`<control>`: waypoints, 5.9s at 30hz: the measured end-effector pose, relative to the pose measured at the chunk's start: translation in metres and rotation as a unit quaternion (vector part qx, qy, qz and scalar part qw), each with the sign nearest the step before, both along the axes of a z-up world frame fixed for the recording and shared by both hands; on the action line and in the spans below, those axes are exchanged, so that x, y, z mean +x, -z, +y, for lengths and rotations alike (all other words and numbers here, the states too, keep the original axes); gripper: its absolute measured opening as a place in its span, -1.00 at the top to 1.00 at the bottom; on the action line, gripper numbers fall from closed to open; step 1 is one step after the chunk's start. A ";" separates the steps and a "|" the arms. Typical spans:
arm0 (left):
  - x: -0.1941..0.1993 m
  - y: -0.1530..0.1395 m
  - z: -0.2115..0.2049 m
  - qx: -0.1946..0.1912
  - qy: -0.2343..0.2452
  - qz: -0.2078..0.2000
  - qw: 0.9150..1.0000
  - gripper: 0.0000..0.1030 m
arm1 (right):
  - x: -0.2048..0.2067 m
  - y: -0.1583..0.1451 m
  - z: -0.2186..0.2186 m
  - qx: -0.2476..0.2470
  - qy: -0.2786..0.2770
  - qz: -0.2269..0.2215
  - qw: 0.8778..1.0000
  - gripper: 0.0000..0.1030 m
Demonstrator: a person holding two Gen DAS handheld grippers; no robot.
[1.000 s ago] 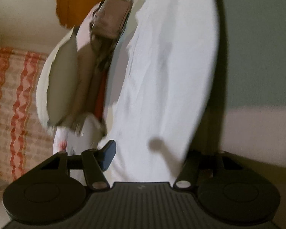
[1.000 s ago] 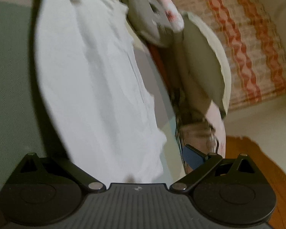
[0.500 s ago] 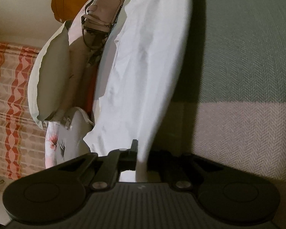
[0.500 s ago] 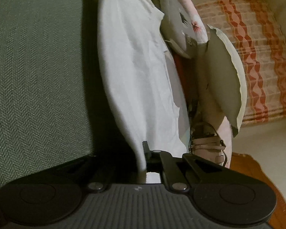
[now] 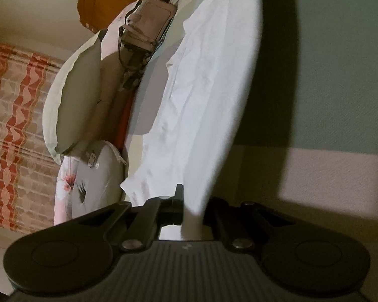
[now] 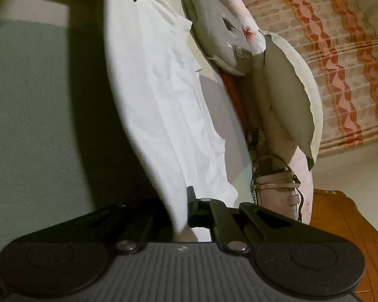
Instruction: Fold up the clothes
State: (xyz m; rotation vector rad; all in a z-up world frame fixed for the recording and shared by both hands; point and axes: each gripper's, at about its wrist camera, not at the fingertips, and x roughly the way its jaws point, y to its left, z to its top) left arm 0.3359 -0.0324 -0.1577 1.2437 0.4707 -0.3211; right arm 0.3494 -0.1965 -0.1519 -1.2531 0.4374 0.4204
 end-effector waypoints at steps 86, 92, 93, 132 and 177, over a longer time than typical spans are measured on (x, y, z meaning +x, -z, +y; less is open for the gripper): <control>-0.071 -0.048 0.111 -0.485 -0.195 0.160 0.837 -0.27 | -0.089 -0.022 -0.074 0.517 0.263 0.149 0.801 -1.00; -0.096 -0.033 0.121 -0.488 -0.244 0.174 0.820 -0.32 | -0.099 -0.038 -0.067 0.534 0.230 0.139 0.802 -1.00; -0.101 -0.038 0.123 -0.496 -0.251 0.169 0.814 -0.31 | -0.100 -0.041 -0.065 0.533 0.228 0.144 0.802 -1.00; -0.171 -0.044 0.127 -0.535 -0.254 0.230 0.772 -0.58 | -0.102 -0.067 -0.029 0.523 0.273 0.206 0.781 -1.00; -0.150 -0.039 0.164 -0.572 -0.184 0.202 0.774 -0.58 | -0.131 -0.073 0.056 0.429 0.262 0.226 0.834 -1.00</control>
